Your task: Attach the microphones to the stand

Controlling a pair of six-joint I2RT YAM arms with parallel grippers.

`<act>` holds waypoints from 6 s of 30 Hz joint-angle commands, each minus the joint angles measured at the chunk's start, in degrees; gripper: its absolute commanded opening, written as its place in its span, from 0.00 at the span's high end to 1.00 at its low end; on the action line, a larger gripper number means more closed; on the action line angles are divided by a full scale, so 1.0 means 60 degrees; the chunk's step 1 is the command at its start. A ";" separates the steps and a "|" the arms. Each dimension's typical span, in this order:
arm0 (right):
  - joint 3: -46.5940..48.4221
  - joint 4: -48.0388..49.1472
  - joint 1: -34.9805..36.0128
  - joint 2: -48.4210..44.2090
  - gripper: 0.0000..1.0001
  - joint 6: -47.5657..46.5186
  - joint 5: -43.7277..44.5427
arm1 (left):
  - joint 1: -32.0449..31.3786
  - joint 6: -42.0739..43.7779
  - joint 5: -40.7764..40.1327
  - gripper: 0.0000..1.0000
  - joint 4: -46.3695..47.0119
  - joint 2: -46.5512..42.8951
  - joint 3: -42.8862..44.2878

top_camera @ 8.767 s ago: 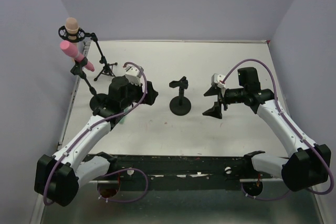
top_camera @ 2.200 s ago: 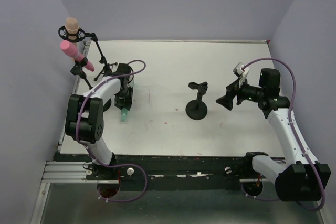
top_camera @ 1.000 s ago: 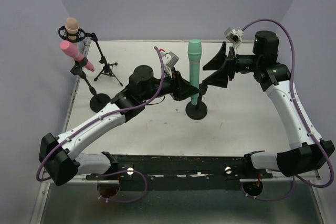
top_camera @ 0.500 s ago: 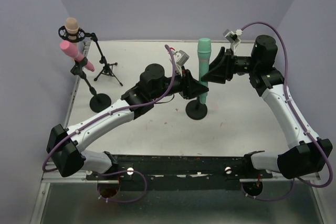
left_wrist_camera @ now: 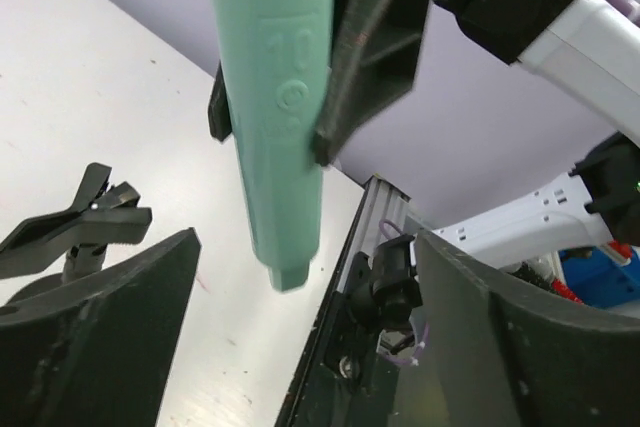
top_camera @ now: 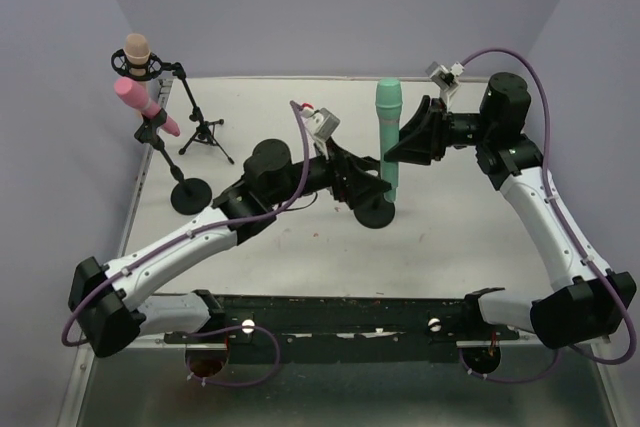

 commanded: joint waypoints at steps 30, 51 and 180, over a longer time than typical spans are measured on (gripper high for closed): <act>-0.0020 -0.3188 0.0038 -0.0451 0.74 -0.3802 -0.0362 | 0.0793 -0.0469 0.1130 0.28 0.2254 0.1360 0.1300; 0.0797 -0.5935 -0.0034 -0.0554 0.00 -0.6711 0.1172 | 0.1158 -0.0353 0.2491 0.97 0.2227 0.0923 0.1330; -0.1631 -0.3847 -0.0079 0.1307 0.87 -1.0291 0.1308 | 0.1218 0.1568 0.0984 1.00 0.8054 0.3806 -0.1908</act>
